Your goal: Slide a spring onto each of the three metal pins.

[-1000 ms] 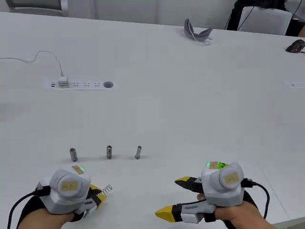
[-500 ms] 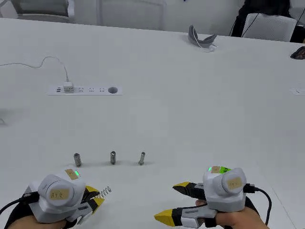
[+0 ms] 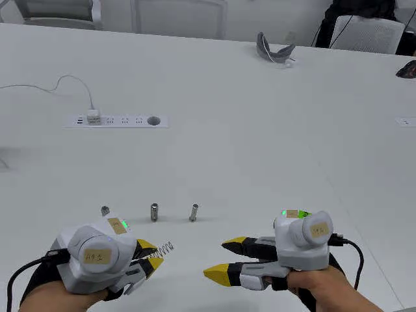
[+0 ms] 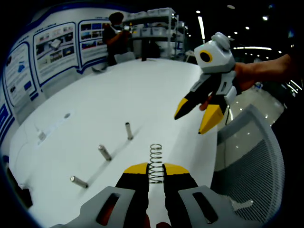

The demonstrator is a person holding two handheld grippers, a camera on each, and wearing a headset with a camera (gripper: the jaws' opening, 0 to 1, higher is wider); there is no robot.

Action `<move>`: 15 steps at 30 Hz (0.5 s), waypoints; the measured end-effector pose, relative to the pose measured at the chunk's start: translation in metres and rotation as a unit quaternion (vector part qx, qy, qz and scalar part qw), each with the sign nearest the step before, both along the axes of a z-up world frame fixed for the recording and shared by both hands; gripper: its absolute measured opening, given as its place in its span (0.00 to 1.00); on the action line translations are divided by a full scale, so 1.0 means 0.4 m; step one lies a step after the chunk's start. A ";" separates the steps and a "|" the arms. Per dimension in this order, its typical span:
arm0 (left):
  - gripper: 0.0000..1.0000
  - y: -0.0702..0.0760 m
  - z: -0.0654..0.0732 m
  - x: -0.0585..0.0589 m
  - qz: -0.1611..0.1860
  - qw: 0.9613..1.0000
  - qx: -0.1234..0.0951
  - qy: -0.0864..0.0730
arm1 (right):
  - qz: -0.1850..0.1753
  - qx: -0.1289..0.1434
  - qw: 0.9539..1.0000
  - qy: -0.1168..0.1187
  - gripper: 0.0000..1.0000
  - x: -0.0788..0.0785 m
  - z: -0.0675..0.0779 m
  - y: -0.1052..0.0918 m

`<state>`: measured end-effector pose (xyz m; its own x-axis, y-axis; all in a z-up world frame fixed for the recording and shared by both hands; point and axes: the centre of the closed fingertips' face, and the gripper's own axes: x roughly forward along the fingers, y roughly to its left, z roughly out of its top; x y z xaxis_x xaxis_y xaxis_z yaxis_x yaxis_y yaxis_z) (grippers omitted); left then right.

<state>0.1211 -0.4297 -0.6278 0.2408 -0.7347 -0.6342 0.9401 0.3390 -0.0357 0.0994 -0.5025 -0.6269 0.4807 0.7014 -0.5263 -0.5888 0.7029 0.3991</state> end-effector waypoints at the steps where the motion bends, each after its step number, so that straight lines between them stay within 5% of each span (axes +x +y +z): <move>1: 0.11 -0.007 0.008 -0.003 -0.003 1.000 -0.002 -0.002 | -0.001 0.007 1.000 -0.001 0.42 0.002 0.005 0.004; 15: 0.11 -0.068 0.052 -0.035 -0.052 0.998 -0.009 -0.024 | 0.010 0.067 0.998 0.003 0.29 0.016 0.050 0.059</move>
